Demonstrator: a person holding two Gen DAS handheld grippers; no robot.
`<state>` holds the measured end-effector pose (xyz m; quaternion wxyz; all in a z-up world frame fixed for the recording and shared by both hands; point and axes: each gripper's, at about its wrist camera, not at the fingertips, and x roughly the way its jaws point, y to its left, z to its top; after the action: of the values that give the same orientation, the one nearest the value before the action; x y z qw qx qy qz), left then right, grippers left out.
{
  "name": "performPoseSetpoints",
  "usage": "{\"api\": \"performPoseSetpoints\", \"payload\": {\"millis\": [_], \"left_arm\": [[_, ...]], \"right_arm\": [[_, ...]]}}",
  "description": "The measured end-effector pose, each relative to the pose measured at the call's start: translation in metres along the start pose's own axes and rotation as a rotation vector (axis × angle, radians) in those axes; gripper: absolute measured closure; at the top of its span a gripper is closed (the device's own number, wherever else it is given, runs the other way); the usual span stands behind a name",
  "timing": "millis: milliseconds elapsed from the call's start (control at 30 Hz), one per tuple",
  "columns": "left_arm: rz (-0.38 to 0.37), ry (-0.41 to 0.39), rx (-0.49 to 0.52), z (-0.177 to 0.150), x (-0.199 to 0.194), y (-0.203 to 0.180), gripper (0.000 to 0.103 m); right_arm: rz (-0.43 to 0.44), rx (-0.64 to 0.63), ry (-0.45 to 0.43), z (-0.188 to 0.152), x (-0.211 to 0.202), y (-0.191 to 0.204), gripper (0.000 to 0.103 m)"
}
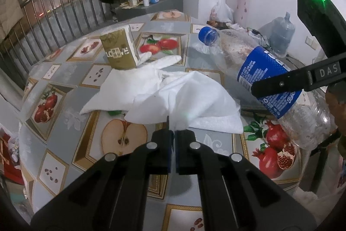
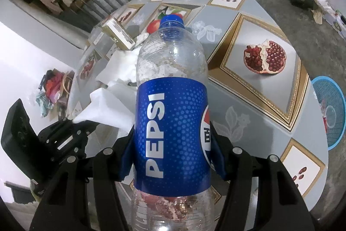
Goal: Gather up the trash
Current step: 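Carry the tissues and Pepsi bottle over the blue wastebasket and open both grippers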
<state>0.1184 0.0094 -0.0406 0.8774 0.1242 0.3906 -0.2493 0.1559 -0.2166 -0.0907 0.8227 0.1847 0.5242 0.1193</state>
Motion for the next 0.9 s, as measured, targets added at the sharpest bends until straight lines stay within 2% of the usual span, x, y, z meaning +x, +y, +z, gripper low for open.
{"api": "performPoseSetpoints", "payload": {"millis": [333, 567, 700, 900], "left_arm": [[0.004, -0.043, 0.003, 0.010, -0.018, -0.001, 0.103], [-0.040, -0.079, 0.033, 0.027, -0.028, -0.013, 0.103], [-0.095, -0.097, 0.063, 0.044, -0.028, -0.027, 0.103], [-0.240, -0.106, 0.118, 0.088, -0.014, -0.070, 0.103]], "right_arm": [[0.006, 0.005, -0.059, -0.005, -0.027, -0.004, 0.045], [-0.012, 0.045, -0.141, -0.012, -0.059, -0.019, 0.045], [-0.045, 0.100, -0.204, -0.021, -0.088, -0.044, 0.045], [-0.128, 0.234, -0.315, -0.042, -0.139, -0.105, 0.045]]}}
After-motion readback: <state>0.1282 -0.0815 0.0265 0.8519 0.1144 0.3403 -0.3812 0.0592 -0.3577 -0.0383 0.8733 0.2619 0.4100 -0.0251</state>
